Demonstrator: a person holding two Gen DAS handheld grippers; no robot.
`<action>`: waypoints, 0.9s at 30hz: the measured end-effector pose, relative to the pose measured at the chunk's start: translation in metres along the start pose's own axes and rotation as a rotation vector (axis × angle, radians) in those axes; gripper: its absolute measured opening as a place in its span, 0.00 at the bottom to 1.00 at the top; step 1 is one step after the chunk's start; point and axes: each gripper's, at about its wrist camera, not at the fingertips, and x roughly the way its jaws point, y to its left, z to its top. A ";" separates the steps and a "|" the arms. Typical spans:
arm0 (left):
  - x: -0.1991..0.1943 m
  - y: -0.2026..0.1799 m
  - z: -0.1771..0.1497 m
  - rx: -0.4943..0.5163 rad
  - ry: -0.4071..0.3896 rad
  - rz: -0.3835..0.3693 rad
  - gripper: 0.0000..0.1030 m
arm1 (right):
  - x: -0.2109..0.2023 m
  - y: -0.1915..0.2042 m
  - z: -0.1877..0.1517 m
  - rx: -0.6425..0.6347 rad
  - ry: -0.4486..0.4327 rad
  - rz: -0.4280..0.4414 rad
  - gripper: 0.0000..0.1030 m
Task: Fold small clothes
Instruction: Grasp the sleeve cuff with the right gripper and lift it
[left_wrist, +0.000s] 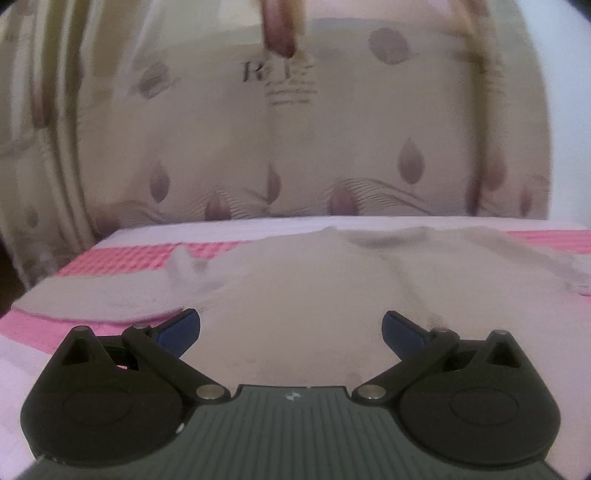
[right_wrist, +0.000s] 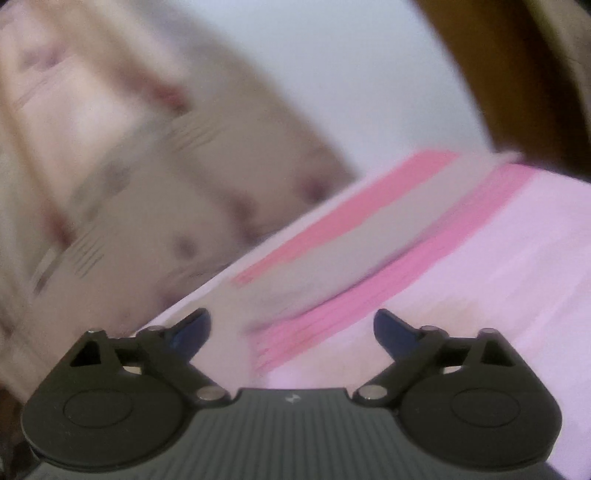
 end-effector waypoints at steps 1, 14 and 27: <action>0.005 0.002 -0.004 -0.018 0.016 0.004 1.00 | 0.006 -0.020 0.014 0.041 -0.016 -0.024 0.91; 0.021 -0.006 -0.009 0.017 0.102 -0.006 1.00 | 0.078 -0.169 0.142 0.278 -0.079 -0.279 0.78; 0.031 -0.010 -0.010 0.025 0.156 -0.009 1.00 | 0.117 -0.202 0.172 0.318 -0.018 -0.257 0.17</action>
